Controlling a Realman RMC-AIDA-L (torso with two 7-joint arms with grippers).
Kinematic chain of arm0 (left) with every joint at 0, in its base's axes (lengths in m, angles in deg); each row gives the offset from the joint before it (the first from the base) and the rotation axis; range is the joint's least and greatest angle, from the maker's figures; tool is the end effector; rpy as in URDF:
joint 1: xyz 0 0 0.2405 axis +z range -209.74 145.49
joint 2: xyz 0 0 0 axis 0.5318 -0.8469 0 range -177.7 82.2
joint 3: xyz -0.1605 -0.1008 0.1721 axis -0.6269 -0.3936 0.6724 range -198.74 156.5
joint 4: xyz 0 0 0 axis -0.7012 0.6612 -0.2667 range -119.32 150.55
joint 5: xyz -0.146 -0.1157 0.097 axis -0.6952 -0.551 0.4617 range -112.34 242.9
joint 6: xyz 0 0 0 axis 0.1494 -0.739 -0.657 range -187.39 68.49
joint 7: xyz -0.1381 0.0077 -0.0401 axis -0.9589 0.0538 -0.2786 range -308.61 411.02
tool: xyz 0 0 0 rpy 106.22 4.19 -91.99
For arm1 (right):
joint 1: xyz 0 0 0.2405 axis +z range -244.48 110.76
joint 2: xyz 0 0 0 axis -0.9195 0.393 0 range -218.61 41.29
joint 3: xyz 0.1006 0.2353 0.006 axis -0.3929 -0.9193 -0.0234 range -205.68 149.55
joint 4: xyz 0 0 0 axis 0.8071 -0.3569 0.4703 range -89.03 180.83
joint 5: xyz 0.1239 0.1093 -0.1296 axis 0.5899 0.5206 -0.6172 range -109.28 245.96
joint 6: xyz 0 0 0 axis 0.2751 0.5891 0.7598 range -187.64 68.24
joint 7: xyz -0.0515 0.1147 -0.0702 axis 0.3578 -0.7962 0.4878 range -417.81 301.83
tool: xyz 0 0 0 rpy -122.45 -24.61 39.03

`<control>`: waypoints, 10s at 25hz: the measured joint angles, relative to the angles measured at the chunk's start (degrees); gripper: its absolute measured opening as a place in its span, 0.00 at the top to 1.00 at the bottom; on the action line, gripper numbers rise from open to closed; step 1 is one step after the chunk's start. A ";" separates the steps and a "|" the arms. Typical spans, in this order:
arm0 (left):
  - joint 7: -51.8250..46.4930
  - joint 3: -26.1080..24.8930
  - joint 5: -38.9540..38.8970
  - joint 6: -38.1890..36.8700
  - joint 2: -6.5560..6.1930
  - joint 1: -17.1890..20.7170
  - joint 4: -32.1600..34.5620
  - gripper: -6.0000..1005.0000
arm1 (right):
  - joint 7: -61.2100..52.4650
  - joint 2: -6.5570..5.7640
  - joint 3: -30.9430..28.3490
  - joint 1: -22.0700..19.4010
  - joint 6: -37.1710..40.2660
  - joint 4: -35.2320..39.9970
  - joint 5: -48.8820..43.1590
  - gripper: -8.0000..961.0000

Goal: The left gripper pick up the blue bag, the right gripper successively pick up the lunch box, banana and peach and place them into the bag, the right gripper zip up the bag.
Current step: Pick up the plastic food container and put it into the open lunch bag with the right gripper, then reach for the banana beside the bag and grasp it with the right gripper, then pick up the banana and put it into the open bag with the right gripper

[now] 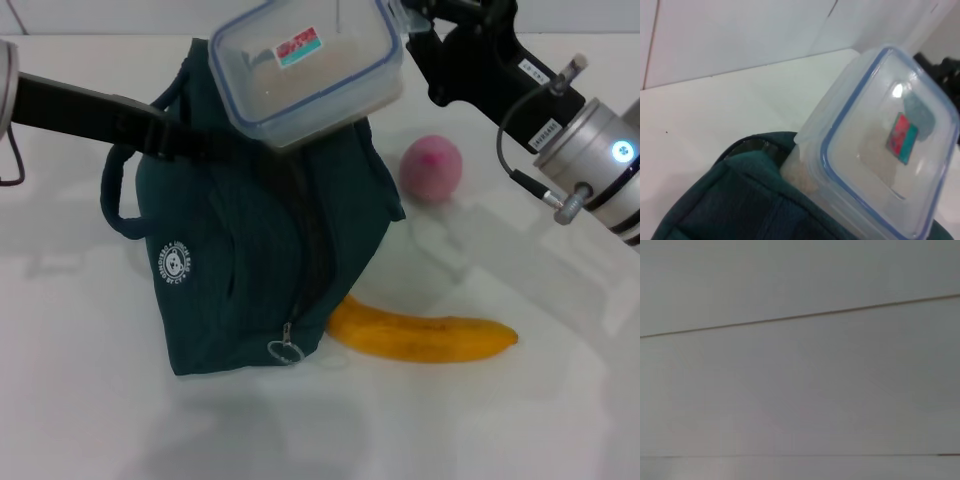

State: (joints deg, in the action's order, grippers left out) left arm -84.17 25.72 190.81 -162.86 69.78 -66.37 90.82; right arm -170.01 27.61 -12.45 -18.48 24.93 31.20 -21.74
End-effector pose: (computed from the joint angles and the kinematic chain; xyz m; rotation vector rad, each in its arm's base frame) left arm -0.1803 0.3494 0.0822 -2.7060 -1.1354 -0.3027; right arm 0.1620 0.3671 -0.0521 1.4902 -1.8218 -1.6859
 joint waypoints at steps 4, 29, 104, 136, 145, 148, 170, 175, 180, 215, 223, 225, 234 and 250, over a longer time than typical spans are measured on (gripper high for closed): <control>0.08 -0.03 -1.44 -0.01 -0.36 0.51 -0.06 0.95 | 0.19 0.00 0.04 -0.85 -1.10 0.60 -0.17 0.89; 3.71 -2.02 -3.96 0.14 -0.64 0.67 -2.81 0.95 | 1.44 0.00 0.41 3.36 -3.12 1.94 -4.64 0.88; 6.68 -4.65 -5.39 2.74 0.19 4.00 -5.96 0.96 | 2.54 -1.91 39.86 -6.87 7.70 52.24 -7.02 0.24; 7.33 -4.38 -7.74 3.39 0.59 4.37 -6.57 0.96 | -23.03 -0.85 59.64 9.52 26.47 83.72 -45.26 0.25; 7.50 -4.37 -7.76 3.42 0.85 4.19 -6.79 0.96 | -24.72 -0.34 68.37 11.45 24.48 82.84 -47.55 0.25; 8.29 -4.51 -7.79 3.90 0.85 4.23 -7.93 0.96 | -24.99 -0.23 70.08 11.47 23.35 82.35 -47.57 0.25; 9.88 -4.56 -8.64 4.82 0.85 4.20 -9.56 0.96 | -24.89 -0.08 83.39 11.75 11.43 75.37 -43.38 0.25; 9.88 -4.56 -8.94 4.88 0.86 4.19 -9.56 0.96 | -24.85 -0.08 86.23 12.17 8.67 73.30 -42.28 0.25; 9.87 -4.56 -9.11 4.90 0.85 4.19 -9.56 0.96 | -24.86 -0.08 87.91 12.46 7.04 71.93 -40.78 0.25; 11.14 -4.56 -9.91 5.06 1.03 4.09 -10.87 0.96 | -24.83 -0.09 96.01 15.16 -1.42 65.31 -33.85 0.25; 11.18 -4.56 -9.96 5.07 0.98 4.10 -10.87 0.96 | -24.99 -0.09 96.29 15.68 -2.21 64.01 -33.11 0.32; 11.18 -4.56 -9.96 5.07 0.98 4.10 -10.88 0.96 | -25.03 -0.09 96.34 16.40 -2.60 62.82 -32.69 0.34; 11.20 -4.56 -11.20 4.95 0.69 4.94 -10.88 0.96 | -26.30 -0.08 96.04 17.96 -1.79 62.80 -33.19 0.58; 11.19 -4.66 -12.24 4.80 0.04 6.27 -10.83 0.96 | -28.48 -0.70 76.67 11.53 14.05 69.95 -44.51 0.58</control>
State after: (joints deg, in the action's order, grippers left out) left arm -72.98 21.06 178.56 -158.07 69.83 -60.10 80.00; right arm -198.49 26.92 64.22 -6.95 38.99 101.15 -66.25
